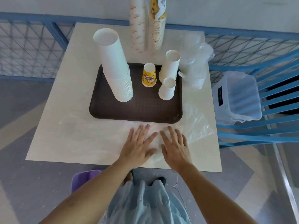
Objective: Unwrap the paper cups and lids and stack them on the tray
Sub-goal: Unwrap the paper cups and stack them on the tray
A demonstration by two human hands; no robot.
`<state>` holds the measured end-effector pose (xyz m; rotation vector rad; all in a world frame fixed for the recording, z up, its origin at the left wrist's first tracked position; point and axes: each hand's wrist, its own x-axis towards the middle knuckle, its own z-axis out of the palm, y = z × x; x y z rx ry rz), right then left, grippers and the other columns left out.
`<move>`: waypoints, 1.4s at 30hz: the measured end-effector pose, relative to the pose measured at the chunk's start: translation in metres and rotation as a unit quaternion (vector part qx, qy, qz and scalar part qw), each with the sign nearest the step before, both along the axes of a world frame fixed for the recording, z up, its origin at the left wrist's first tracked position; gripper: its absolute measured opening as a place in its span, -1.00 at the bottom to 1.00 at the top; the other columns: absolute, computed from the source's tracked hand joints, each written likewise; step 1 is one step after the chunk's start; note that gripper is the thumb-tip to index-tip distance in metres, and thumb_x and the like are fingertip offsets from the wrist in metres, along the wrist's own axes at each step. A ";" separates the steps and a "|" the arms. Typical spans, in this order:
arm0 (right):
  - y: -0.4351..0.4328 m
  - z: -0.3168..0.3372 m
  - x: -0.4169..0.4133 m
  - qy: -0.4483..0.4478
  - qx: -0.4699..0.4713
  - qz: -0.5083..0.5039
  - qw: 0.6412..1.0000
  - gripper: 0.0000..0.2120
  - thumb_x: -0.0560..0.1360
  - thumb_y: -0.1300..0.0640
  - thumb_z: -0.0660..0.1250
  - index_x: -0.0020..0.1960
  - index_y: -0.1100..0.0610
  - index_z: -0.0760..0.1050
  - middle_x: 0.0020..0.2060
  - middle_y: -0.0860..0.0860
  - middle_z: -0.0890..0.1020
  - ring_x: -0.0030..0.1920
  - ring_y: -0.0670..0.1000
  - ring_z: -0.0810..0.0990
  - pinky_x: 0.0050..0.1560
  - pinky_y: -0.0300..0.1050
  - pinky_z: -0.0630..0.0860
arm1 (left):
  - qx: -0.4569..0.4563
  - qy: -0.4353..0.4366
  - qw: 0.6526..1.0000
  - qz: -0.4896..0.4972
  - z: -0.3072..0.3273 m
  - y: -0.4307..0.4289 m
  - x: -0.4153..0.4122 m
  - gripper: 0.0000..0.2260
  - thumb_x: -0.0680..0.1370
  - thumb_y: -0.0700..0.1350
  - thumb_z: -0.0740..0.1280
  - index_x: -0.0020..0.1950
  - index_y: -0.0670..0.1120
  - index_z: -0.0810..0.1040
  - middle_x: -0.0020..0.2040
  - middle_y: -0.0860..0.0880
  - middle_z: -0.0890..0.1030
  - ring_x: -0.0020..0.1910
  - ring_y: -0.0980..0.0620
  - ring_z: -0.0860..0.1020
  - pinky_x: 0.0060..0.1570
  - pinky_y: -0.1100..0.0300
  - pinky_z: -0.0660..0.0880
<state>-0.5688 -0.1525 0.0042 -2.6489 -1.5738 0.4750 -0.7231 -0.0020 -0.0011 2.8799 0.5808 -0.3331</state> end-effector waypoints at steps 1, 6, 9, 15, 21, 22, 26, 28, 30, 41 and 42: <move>-0.003 -0.001 0.000 0.008 -0.001 -0.002 1.000 -0.42 0.69 -0.11 0.12 0.67 -0.11 0.08 0.68 0.07 0.03 0.64 0.27 0.10 0.60 0.28 0.13 | -0.001 -0.003 1.000 0.012 -0.001 0.001 -0.004 -0.36 0.68 0.39 -0.16 0.71 0.17 -0.10 0.72 -0.10 -0.16 0.69 -0.21 -0.11 0.58 -0.35 -0.01; -0.015 -0.001 0.009 0.009 -0.020 0.018 1.000 -0.41 0.72 -0.24 -0.11 0.66 -0.23 -0.28 0.66 -0.04 -0.33 0.67 0.20 -0.22 0.65 0.22 -0.18 | 0.005 -0.001 0.996 0.091 -0.006 0.012 -0.031 -0.41 0.71 0.32 -0.14 0.71 0.16 -0.07 0.72 -0.08 -0.11 0.69 -0.23 -0.06 0.52 -0.47 0.02; -0.017 0.001 0.012 0.012 -0.027 0.017 0.999 -0.43 0.72 -0.25 -0.12 0.65 -0.27 -0.29 0.65 -0.06 -0.35 0.66 0.19 -0.26 0.65 0.24 -0.15 | 0.013 0.008 0.989 0.149 -0.010 0.025 -0.047 -0.40 0.70 0.31 -0.10 0.71 0.15 -0.09 0.72 -0.07 -0.10 0.68 -0.25 -0.11 0.48 -0.54 -0.02; -0.017 0.005 0.012 0.023 -0.024 0.014 0.999 -0.45 0.73 -0.23 -0.13 0.64 -0.30 -0.29 0.65 -0.08 -0.35 0.66 0.19 -0.28 0.65 0.22 -0.16 | 0.016 0.024 0.962 0.270 -0.013 0.062 -0.085 -0.33 0.66 0.37 -0.17 0.71 0.13 -0.18 0.72 -0.11 -0.15 0.68 -0.27 -0.11 0.47 -0.55 -0.06; -0.016 0.012 0.012 0.040 -0.014 0.007 0.999 -0.48 0.71 -0.23 -0.22 0.63 -0.35 -0.27 0.65 -0.12 -0.35 0.65 0.14 -0.31 0.65 0.19 -0.20 | 0.000 0.033 0.946 0.322 -0.010 0.086 -0.106 -0.32 0.62 0.40 -0.28 0.67 0.16 -0.35 0.70 -0.06 -0.29 0.67 -0.22 -0.24 0.50 -0.53 -0.12; -0.015 0.011 0.012 0.042 -0.011 0.003 0.999 -0.49 0.71 -0.22 -0.20 0.63 -0.36 -0.23 0.66 -0.13 -0.32 0.66 0.13 -0.29 0.65 0.18 -0.20 | -0.004 0.037 0.946 0.322 -0.009 0.087 -0.105 -0.32 0.62 0.41 -0.28 0.67 0.16 -0.33 0.70 -0.06 -0.28 0.67 -0.22 -0.24 0.50 -0.53 -0.12; -0.007 0.010 0.011 0.054 0.023 -0.029 0.998 -0.50 0.71 -0.05 0.16 0.61 -0.32 0.17 0.69 -0.06 0.01 0.67 0.21 -0.03 0.64 0.24 0.01 | -0.031 0.026 0.943 0.331 0.002 0.090 -0.103 -0.31 0.62 0.43 -0.08 0.70 0.18 -0.03 0.71 -0.07 -0.07 0.67 -0.22 -0.08 0.46 -0.52 -0.01; -0.001 0.012 0.009 0.047 0.072 -0.057 0.995 -0.48 0.59 0.10 0.39 0.51 -0.19 0.44 0.63 0.03 0.22 0.59 0.29 0.19 0.55 0.34 0.24 | -0.052 0.026 0.941 0.335 0.009 0.093 -0.102 -0.31 0.60 0.42 0.08 0.68 0.19 0.08 0.69 -0.07 0.00 0.65 -0.22 -0.02 0.44 -0.51 0.06; 0.000 0.019 0.004 0.033 0.117 -0.080 0.989 -0.48 0.50 0.19 0.48 0.43 -0.07 0.55 0.59 0.08 0.30 0.53 0.31 0.27 0.47 0.34 0.36 | -0.061 0.033 0.942 0.328 0.016 0.096 -0.102 -0.30 0.58 0.40 0.19 0.66 0.17 0.13 0.67 -0.08 0.05 0.64 -0.23 0.02 0.42 -0.51 0.11; 0.110 0.117 -0.020 0.136 0.352 -0.199 0.905 -0.53 0.49 0.29 0.46 0.38 0.13 0.50 0.28 0.01 0.46 0.26 0.03 0.49 0.21 0.04 0.56 | -0.193 -0.256 0.873 0.367 0.089 0.139 -0.066 -0.26 0.50 0.10 0.51 0.60 0.06 0.25 0.50 -0.02 0.38 0.46 -0.03 0.38 0.40 -0.07 0.42; 0.129 0.129 -0.021 0.158 0.357 -0.193 0.900 -0.49 0.51 0.25 0.46 0.43 0.13 0.46 0.31 0.00 0.45 0.29 0.01 0.49 0.25 -0.01 0.54 | -0.227 -0.270 0.858 0.373 0.095 0.148 -0.057 -0.19 0.49 0.10 0.54 0.63 0.09 0.19 0.52 0.01 0.36 0.46 0.02 0.39 0.39 0.00 0.44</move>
